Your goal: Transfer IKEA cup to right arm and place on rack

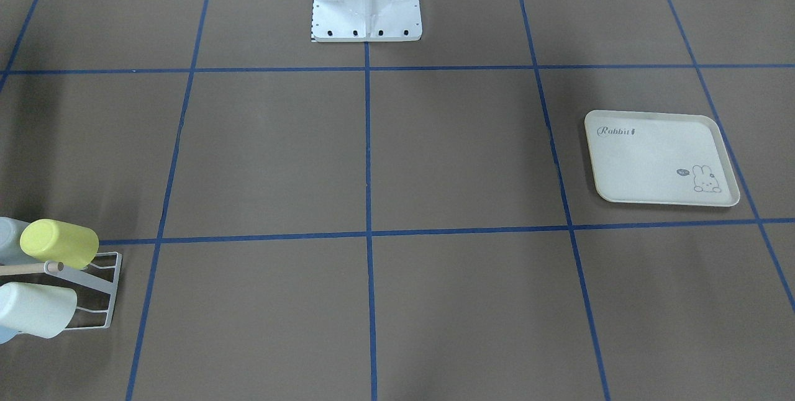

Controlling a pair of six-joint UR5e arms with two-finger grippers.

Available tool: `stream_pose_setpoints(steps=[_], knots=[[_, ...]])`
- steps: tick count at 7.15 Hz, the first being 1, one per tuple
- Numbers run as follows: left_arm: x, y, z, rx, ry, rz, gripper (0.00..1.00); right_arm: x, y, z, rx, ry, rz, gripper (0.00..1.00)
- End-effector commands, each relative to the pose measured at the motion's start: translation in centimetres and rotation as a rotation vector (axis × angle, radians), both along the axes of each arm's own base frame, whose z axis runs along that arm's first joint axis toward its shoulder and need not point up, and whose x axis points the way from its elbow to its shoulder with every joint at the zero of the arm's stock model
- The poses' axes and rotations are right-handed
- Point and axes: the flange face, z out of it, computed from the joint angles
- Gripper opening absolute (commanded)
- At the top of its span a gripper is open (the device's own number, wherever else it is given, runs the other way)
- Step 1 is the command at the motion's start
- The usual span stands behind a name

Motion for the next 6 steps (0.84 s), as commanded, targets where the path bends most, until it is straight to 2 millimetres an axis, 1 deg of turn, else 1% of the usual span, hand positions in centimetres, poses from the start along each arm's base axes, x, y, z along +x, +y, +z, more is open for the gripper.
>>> stream_pose_setpoints(steps=[1,2,3,4,5,6], knots=[[0.0,-0.4,-0.5,0.019,-0.018,0.0,1.0,-0.7,-0.6,0.8,-0.018,0.012,-0.014,0.99],[0.0,-0.4,-0.9,0.063,-0.018,0.001,1.0,-0.6,-0.6,1.1,-0.016,0.048,-0.015,0.99],[0.0,-0.1,-0.7,0.079,-0.018,0.004,1.0,-1.0,-0.7,1.1,-0.012,0.076,-0.024,0.99],[0.0,-0.2,-0.9,0.084,-0.018,0.004,1.0,-2.2,-0.9,1.3,-0.013,0.083,-0.046,0.99],[0.0,-0.2,-0.9,0.093,-0.02,0.006,1.0,-2.3,-1.5,0.5,0.005,0.084,-0.047,0.99],[0.0,-0.2,-0.9,0.096,-0.02,0.006,1.0,-2.3,-2.0,0.2,0.011,0.084,-0.047,0.99]])
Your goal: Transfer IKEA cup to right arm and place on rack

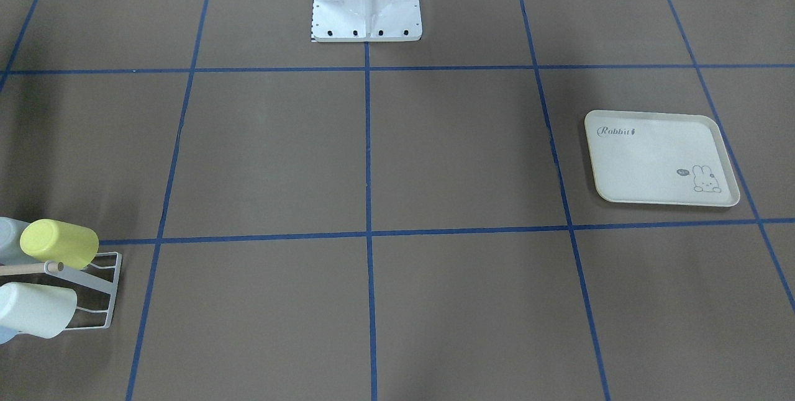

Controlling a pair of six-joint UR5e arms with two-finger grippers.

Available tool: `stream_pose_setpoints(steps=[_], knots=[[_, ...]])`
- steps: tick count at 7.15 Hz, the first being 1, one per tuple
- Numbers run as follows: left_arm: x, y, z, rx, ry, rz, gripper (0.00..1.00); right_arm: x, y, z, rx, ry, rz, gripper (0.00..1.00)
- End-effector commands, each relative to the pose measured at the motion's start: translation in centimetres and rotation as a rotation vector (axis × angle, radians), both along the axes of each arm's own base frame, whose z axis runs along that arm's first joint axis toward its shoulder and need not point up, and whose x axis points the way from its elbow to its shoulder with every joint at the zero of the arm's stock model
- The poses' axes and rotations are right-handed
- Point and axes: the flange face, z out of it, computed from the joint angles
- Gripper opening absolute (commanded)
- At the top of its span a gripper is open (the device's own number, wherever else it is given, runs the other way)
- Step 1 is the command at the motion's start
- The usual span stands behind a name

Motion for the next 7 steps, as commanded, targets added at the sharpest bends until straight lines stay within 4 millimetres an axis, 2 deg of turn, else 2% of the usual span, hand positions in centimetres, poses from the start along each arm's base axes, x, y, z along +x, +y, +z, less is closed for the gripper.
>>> stream_pose_setpoints(steps=[1,3,5,7], knots=[[0.0,0.0,0.0,0.006,-0.004,0.001,1.0,-0.5,-1.2,-1.4,0.025,-0.002,-0.008,0.99],[-0.2,0.0,-0.3,0.016,-0.044,-0.004,1.0,-0.7,-1.3,-1.4,0.03,-0.015,-0.019,0.99],[-0.1,0.7,0.9,-0.008,-0.039,-0.001,1.0,-0.7,-1.3,-2.1,0.043,-0.03,-0.016,0.99],[0.0,0.2,-0.1,0.004,-0.039,-0.005,1.0,-0.7,-0.6,-3.0,0.056,-0.04,-0.014,0.99]])
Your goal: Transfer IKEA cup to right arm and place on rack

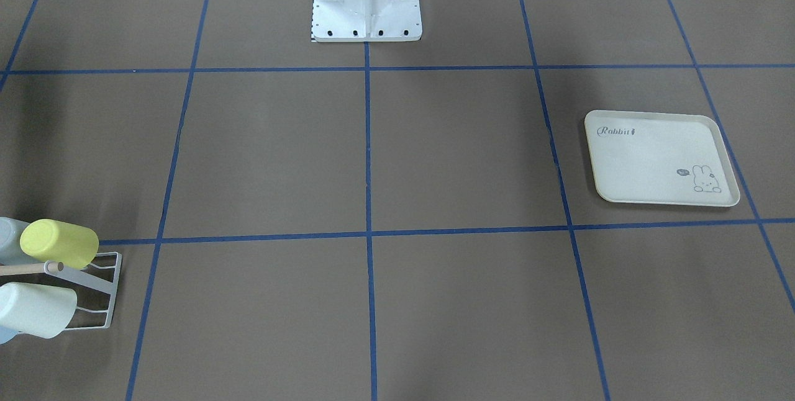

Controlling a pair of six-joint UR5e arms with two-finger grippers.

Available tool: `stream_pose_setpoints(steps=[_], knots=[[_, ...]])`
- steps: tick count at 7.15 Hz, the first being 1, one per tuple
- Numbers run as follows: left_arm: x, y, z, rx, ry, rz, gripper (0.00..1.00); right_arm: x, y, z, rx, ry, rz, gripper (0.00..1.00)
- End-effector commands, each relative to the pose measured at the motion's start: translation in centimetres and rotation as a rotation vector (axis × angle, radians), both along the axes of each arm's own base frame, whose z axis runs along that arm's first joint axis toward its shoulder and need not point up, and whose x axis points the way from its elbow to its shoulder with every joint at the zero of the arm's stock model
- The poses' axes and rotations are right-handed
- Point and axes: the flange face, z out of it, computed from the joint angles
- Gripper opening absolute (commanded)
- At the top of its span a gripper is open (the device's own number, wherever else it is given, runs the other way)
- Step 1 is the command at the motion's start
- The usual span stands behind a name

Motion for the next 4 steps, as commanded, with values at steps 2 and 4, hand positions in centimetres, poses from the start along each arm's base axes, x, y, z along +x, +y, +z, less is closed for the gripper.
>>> stream_pose_setpoints(steps=[2,4], knots=[[0.0,-0.4,-0.2,-0.004,-0.003,-0.007,1.0,0.0,0.4,-0.6,0.009,-0.01,0.001,0.99],[0.0,0.0,-1.1,0.013,0.003,-0.007,1.0,0.0,0.4,-1.8,0.032,-0.013,0.002,0.99]])
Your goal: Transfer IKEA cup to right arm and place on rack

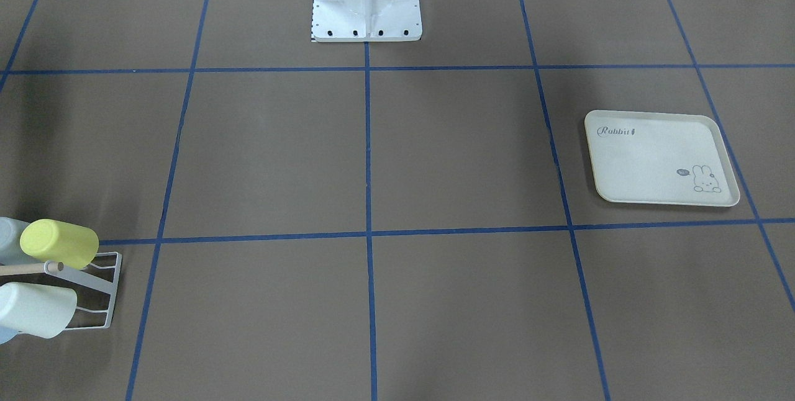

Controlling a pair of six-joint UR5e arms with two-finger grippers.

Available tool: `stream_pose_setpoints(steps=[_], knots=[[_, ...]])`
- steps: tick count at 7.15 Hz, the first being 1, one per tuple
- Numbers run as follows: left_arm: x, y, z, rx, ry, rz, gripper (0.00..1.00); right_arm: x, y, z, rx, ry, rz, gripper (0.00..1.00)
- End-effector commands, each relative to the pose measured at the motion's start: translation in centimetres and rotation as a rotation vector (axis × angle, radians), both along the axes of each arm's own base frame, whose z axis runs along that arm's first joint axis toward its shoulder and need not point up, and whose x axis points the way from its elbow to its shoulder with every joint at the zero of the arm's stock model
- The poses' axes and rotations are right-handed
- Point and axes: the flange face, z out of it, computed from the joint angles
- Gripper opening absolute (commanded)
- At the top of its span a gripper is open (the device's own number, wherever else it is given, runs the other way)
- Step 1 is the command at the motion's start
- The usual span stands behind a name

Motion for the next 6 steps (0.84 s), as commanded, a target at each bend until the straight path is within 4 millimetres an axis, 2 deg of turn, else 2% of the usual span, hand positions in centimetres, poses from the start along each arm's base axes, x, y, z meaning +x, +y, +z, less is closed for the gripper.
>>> stream_pose_setpoints(steps=[1,4,6], knots=[[-0.1,0.5,-1.2,0.021,0.006,-0.002,1.0,0.0,-0.1,-1.2,0.024,0.001,0.001,0.99],[-0.1,0.9,-0.8,0.015,0.003,-0.003,1.0,0.0,-0.1,-1.3,0.029,0.003,0.0,0.99],[-0.1,1.7,0.5,-0.014,0.001,-0.001,1.0,-0.2,-0.1,-0.8,0.023,0.012,-0.006,0.99]])
